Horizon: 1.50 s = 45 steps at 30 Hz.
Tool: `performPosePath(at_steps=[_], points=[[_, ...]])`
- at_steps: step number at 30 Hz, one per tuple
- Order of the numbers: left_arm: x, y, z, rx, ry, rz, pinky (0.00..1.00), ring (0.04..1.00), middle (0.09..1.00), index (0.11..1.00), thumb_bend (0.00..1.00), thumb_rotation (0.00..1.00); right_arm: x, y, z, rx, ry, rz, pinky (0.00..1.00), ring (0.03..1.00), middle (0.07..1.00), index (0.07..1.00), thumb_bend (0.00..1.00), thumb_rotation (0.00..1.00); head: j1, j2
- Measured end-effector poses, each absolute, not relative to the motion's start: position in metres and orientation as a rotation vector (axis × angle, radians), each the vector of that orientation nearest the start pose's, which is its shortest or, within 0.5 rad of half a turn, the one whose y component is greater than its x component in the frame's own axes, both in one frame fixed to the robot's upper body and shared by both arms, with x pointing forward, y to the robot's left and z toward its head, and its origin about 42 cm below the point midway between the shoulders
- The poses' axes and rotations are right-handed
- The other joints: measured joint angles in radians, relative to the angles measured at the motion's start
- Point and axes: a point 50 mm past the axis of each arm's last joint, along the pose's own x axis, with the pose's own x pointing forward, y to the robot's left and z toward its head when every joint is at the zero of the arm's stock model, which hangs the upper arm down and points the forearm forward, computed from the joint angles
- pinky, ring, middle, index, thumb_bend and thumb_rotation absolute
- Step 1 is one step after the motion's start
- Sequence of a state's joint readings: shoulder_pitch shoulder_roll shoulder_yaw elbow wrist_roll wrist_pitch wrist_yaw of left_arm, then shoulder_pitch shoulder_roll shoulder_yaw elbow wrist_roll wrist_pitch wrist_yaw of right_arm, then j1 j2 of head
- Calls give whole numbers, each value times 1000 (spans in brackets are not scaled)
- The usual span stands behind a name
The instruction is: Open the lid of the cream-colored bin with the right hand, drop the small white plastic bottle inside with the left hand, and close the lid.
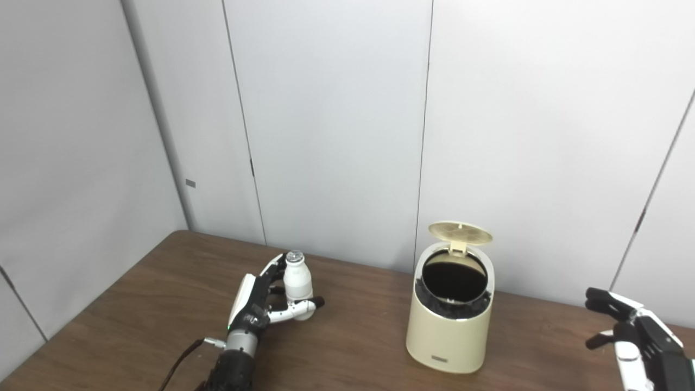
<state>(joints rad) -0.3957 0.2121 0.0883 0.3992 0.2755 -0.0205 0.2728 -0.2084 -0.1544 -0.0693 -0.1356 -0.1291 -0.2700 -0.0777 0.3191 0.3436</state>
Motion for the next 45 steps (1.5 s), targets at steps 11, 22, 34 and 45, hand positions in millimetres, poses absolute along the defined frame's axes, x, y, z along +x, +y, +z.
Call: performPosePath(at_steps=[11, 22, 34, 45], points=[[417, 301, 137, 435, -151, 500, 374, 460, 483, 484, 518, 1, 328, -252, 225, -247, -624, -83, 384, 716, 748, 670, 0, 695, -8, 3], [421, 295, 145, 383, -252, 515, 445, 526, 492, 438, 500, 0, 327, -250, 226, -250, -625, -80, 399, 719, 745, 672, 0, 653, -23, 8], [395, 268, 215, 308, -597, 401, 831, 726, 496, 478, 524, 0, 326, -241, 227, -219, -536, -92, 602, 819, 838, 767, 0, 20, -54, 5], [379, 230, 271, 384, -877, 272, 993, 710, 504, 456, 523, 0, 326, -233, 226, -229, -488, -127, 783, 887, 882, 826, 0, 0, -119, -9]])
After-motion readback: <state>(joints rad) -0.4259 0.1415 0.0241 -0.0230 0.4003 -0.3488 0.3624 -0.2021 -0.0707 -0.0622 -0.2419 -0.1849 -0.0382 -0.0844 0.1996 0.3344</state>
